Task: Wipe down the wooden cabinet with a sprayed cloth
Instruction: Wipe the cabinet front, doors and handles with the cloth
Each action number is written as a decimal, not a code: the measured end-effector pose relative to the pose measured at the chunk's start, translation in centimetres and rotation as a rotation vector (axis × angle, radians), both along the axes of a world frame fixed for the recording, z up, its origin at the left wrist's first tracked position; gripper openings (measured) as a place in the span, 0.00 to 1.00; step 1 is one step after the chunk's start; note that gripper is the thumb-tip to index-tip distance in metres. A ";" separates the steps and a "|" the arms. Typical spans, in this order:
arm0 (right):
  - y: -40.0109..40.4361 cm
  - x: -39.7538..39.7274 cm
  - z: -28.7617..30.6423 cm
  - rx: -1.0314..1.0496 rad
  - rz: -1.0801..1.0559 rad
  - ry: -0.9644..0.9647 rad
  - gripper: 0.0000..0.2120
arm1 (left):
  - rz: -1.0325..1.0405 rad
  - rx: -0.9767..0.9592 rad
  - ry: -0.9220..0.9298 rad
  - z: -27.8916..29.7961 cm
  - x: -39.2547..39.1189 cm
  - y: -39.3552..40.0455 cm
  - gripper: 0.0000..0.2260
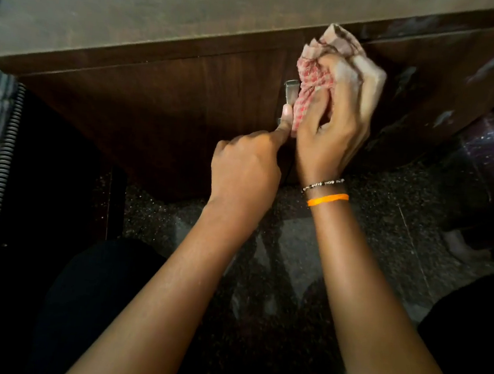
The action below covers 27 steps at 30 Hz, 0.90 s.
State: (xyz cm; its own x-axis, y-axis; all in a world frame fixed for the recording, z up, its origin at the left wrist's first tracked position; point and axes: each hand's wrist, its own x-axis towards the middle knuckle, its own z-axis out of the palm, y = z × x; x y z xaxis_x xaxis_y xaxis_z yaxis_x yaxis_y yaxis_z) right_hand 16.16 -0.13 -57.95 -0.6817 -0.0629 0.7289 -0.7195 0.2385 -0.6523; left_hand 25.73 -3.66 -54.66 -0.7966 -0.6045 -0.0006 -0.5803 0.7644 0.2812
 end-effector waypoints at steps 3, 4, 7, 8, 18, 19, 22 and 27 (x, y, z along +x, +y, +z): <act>0.0 -0.3 -0.4 0.004 -0.030 0.046 0.13 | -0.014 -0.029 0.030 -0.1 -0.1 0.1 0.26; 0.0 -0.2 -1.4 0.027 -0.031 0.011 0.12 | -0.017 -0.035 0.051 -0.2 -0.3 0.0 0.26; 0.9 0.6 -3.7 0.081 0.062 -0.121 0.12 | -0.016 -0.051 0.058 -0.1 -0.2 -0.1 0.26; 1.2 0.6 -3.7 0.085 0.100 -0.162 0.12 | -0.022 -0.056 0.056 -0.2 -0.1 -0.1 0.26; 0.5 0.0 0.8 -0.043 0.067 -0.052 0.13 | -0.010 0.032 0.045 -0.3 0.1 -0.5 0.28; 0.3 -0.1 0.5 -0.076 0.062 -0.062 0.14 | -0.013 0.044 0.051 -0.3 0.2 -0.6 0.29; 0.4 -0.3 -1.4 -0.084 0.082 -0.095 0.12 | -0.015 0.078 0.041 0.3 0.4 -0.9 0.30; 0.4 1.7 -10.9 0.116 0.032 -0.423 0.14 | -0.056 0.122 0.001 0.9 0.5 -0.9 0.31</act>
